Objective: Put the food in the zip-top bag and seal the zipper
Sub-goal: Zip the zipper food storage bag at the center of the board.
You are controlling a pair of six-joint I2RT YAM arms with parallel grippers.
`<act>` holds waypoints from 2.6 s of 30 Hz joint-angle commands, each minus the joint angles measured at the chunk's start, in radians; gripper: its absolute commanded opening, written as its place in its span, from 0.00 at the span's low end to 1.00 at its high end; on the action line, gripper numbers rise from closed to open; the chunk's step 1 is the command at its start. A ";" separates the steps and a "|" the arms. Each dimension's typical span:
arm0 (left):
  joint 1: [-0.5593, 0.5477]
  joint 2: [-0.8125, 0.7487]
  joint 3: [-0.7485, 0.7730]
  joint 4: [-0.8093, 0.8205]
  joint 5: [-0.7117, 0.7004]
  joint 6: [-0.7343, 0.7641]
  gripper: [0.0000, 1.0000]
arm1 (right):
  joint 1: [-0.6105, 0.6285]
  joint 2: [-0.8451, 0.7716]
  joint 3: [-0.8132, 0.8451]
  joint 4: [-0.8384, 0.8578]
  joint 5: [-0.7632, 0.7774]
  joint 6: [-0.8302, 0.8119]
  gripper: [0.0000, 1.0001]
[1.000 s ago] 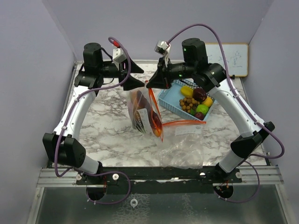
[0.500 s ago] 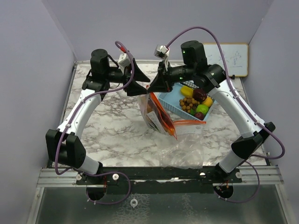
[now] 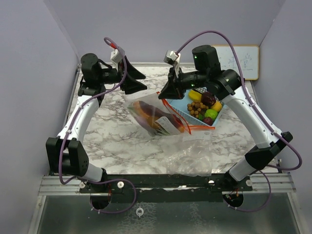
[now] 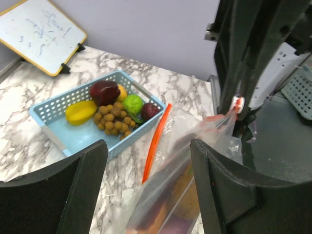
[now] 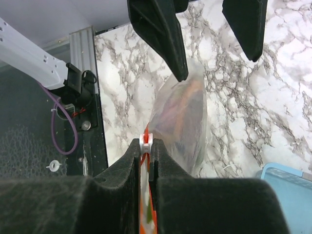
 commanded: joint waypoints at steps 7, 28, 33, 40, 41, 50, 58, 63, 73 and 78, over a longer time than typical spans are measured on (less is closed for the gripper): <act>-0.032 0.033 -0.213 1.403 -0.046 -1.000 0.82 | 0.002 0.027 0.076 -0.007 -0.017 -0.006 0.02; -0.083 0.011 -0.235 0.982 -0.016 -0.719 0.87 | 0.002 0.100 0.177 -0.006 -0.051 0.008 0.02; -0.087 0.032 -0.217 0.976 -0.030 -0.716 0.81 | 0.002 0.100 0.174 -0.005 -0.064 0.010 0.02; -0.101 0.050 -0.195 0.916 -0.023 -0.678 0.27 | 0.002 0.101 0.180 -0.003 -0.070 0.014 0.02; -0.101 0.049 -0.194 0.913 -0.025 -0.677 0.18 | 0.002 0.101 0.180 -0.002 -0.070 0.014 0.02; -0.094 0.053 -0.149 0.815 -0.021 -0.635 0.00 | 0.002 0.095 0.169 -0.010 0.057 -0.005 0.03; -0.072 0.042 -0.149 0.782 -0.067 -0.627 0.00 | 0.001 0.067 0.129 0.027 0.121 -0.021 0.29; -0.068 0.039 -0.154 0.783 -0.080 -0.630 0.00 | 0.001 0.075 0.128 0.060 0.091 -0.008 0.35; -0.067 0.036 -0.159 0.787 -0.084 -0.634 0.00 | 0.002 0.115 0.131 0.104 0.046 0.025 0.31; -0.063 0.041 -0.153 0.833 -0.089 -0.672 0.00 | 0.001 0.109 0.108 0.085 0.069 0.010 0.11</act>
